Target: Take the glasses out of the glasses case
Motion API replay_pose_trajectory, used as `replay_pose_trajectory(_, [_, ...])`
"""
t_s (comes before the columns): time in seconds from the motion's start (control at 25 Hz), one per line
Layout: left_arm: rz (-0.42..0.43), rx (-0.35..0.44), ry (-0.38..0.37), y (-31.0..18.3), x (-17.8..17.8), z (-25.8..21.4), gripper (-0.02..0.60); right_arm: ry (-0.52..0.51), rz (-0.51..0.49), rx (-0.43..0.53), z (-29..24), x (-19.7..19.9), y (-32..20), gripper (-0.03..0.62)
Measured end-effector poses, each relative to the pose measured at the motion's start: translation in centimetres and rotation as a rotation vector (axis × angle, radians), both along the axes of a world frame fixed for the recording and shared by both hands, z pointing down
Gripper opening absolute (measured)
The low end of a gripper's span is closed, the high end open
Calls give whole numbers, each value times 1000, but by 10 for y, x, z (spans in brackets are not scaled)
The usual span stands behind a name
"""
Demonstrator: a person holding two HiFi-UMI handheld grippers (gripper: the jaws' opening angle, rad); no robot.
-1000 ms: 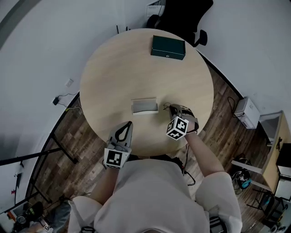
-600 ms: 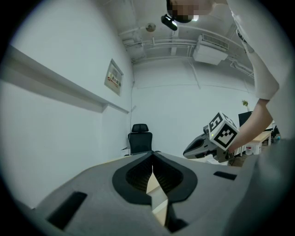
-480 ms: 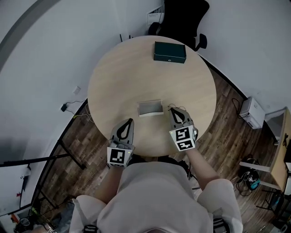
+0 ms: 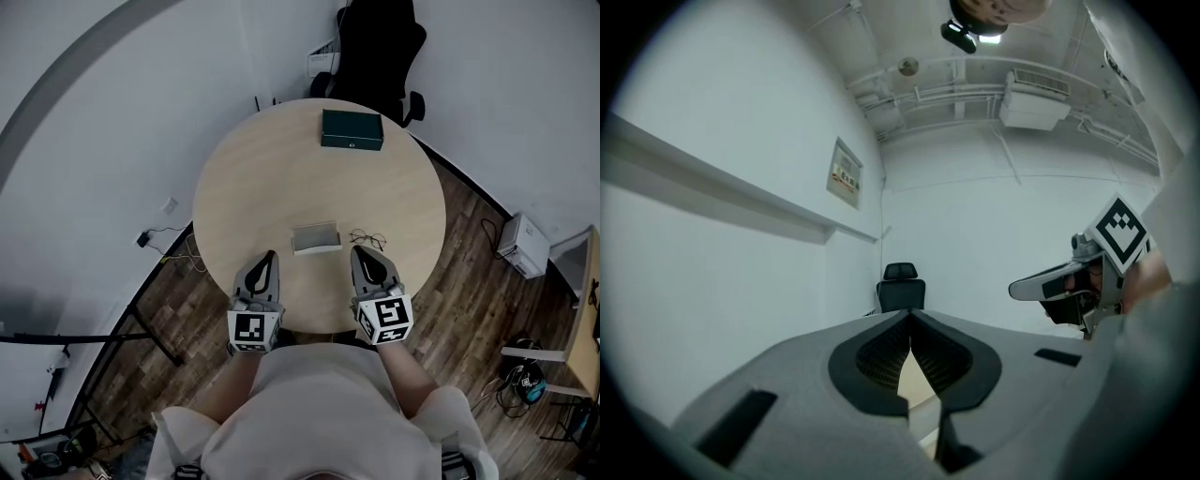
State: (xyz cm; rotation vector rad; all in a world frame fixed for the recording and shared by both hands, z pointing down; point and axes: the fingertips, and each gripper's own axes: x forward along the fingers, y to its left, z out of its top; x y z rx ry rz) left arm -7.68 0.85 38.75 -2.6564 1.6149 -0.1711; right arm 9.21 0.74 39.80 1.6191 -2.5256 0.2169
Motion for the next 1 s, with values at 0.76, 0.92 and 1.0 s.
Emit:
replay_pose_trajectory(0.76, [-8, -2, 59, 6, -2, -15, 9, -18, 30, 39, -26, -8, 9, 12])
replay_pose_trajectory(0.92, [-8, -1, 68, 2, 0, -18, 9, -22, 44, 36, -27, -4, 6, 12])
replay_pose_trajectory(1.0, [-7, -1, 73, 1, 3, -19, 9, -20, 43, 35, -26, -3, 5, 12])
